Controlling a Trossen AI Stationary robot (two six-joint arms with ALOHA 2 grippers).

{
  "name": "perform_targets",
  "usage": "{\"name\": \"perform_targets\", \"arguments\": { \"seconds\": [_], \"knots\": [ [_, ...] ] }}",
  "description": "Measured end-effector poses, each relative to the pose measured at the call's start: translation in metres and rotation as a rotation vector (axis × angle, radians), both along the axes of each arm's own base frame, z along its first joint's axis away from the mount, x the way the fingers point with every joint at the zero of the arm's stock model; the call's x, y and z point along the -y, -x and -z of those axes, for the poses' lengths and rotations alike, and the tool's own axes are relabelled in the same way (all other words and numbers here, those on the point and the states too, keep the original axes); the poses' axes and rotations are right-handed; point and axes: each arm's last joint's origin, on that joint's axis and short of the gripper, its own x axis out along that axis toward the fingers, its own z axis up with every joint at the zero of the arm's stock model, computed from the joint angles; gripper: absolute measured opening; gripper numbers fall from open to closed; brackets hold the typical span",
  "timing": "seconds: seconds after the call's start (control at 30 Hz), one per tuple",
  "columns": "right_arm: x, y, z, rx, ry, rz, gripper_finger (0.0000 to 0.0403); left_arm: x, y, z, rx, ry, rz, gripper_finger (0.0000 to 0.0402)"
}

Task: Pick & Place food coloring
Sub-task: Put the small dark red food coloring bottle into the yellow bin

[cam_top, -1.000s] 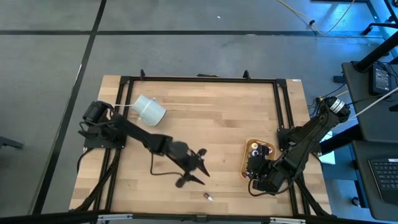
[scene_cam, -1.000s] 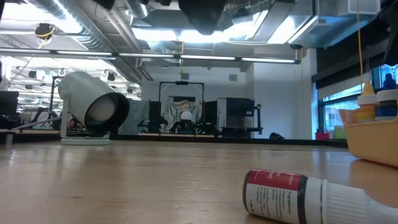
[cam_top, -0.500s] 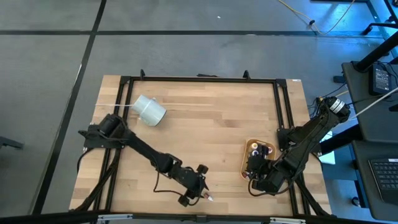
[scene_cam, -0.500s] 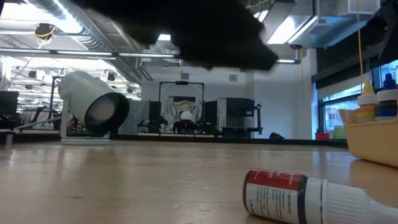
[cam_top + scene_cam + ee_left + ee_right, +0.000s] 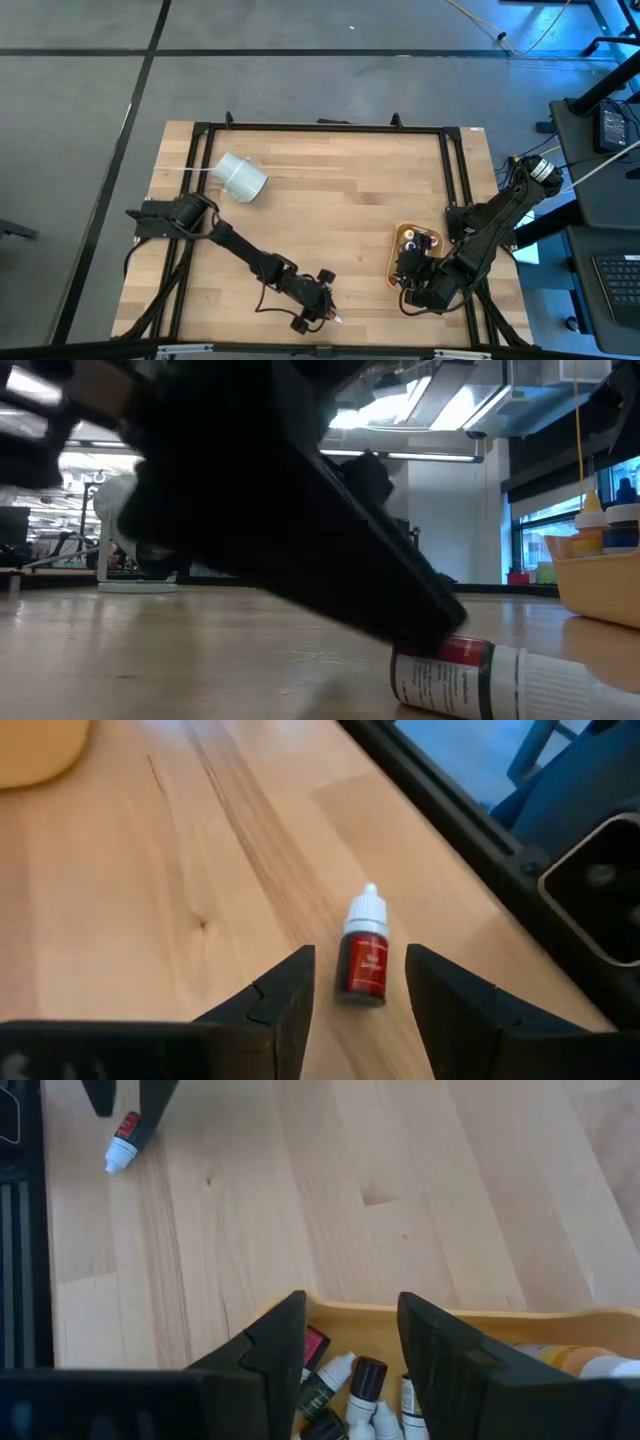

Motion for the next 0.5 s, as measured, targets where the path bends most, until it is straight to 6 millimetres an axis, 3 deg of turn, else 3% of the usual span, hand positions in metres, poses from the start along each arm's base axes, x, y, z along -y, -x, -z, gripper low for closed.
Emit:
{"name": "perform_targets", "arguments": {
  "seconds": [0.17,0.5],
  "knots": [
    [0.000,0.000,0.000,0.000,0.000,-0.001,0.0161,0.002,-0.004,0.012,0.019,0.017,0.008,0.0147],
    [0.000,0.000,0.000,0.000,-0.002,-0.001,0.0161,-0.002,-0.002,0.016,-0.016,-0.052,-0.068,0.0106]
  ]
}}
